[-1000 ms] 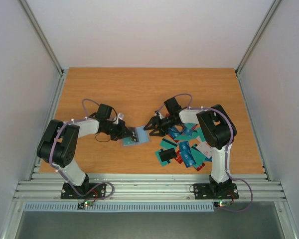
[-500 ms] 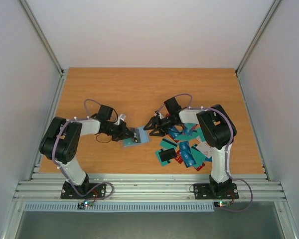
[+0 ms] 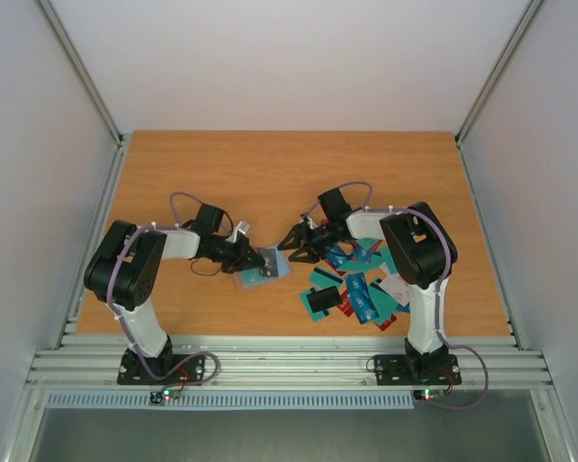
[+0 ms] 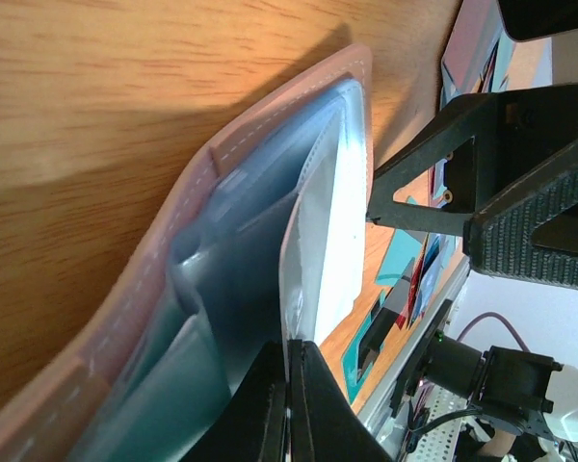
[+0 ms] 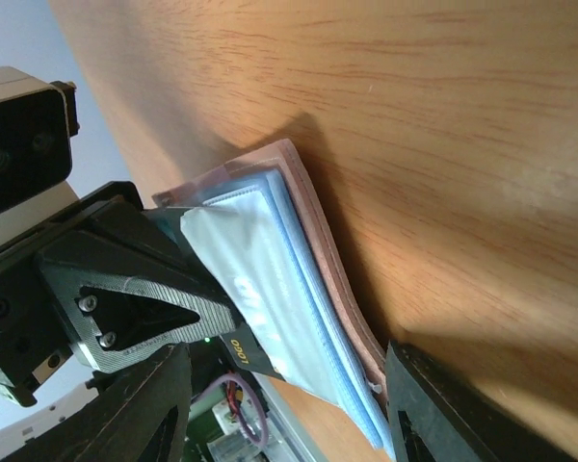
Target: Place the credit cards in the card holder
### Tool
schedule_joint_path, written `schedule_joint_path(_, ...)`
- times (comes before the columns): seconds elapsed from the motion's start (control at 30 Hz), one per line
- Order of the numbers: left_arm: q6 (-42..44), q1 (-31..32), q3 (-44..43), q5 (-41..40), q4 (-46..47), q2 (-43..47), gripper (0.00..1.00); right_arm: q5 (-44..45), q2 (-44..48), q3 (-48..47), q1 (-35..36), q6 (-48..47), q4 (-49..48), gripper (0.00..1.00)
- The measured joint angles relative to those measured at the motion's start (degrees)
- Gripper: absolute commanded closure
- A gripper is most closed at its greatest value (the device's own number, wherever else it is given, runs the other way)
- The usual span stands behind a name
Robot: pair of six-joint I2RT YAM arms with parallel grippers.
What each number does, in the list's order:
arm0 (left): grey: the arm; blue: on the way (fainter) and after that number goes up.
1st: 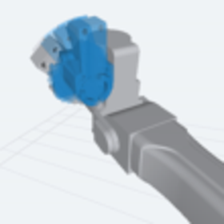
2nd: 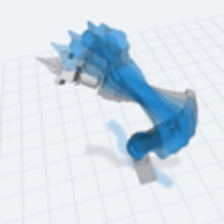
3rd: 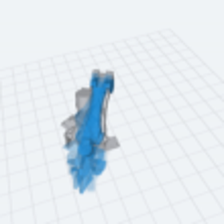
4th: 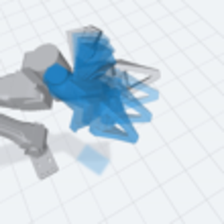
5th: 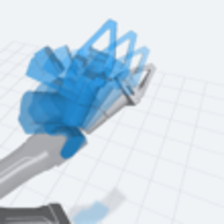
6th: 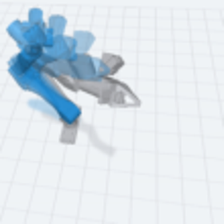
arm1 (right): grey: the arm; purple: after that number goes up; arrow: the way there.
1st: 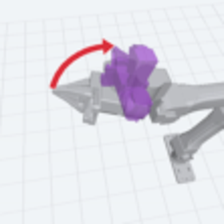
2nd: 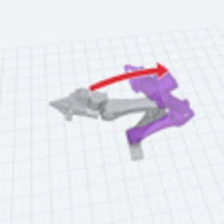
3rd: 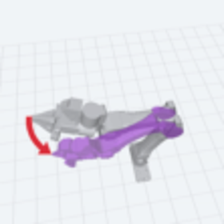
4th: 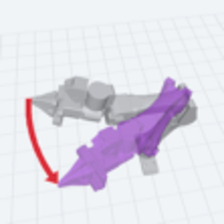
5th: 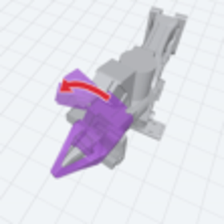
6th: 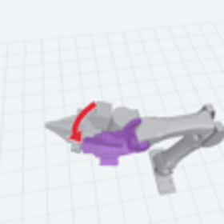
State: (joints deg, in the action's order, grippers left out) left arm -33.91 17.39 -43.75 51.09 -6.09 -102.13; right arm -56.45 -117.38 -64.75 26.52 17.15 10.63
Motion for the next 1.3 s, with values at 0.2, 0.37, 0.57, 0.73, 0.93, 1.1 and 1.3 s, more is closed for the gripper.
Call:
schedule_joint_path(0.2,-0.2,1.4,-1.5,-0.7,-0.9,-0.3,0.89,0.0,0.0,0.3,-0.3,1.1,-1.1,0.44)
schedule_joint_path(0.37,-0.2,2.7,-3.2,-3.8,-5.5,-0.5,0.74,0.1,0.0,0.6,-0.2,1.6,-2.1,0.45)
schedule_joint_path(0.57,0.6,3.0,-6.3,-6.2,-11.7,0.0,0.52,0.2,0.0,1.0,-0.2,2.1,-2.9,0.45)
schedule_joint_path(0.73,1.7,3.2,-9.8,-9.3,-19.3,0.5,0.38,0.1,0.0,1.3,-0.2,2.3,-3.7,0.46)
schedule_joint_path(0.93,3.7,3.4,-14.2,-13.4,-29.1,0.5,0.15,0.1,0.0,1.3,-0.2,2.5,-3.9,0.46)
schedule_joint_path(1.1,5.3,3.9,-18.3,-17.1,-36.9,0.5,0.02,0.3,0.0,1.3,-0.1,2.5,-4.0,0.47)
schedule_joint_path(1.3,6.4,4.5,-21.4,-19.5,-41.9,0.5,0.11,2.3,0.0,-0.6,1.0,-0.2,-0.6,0.49)
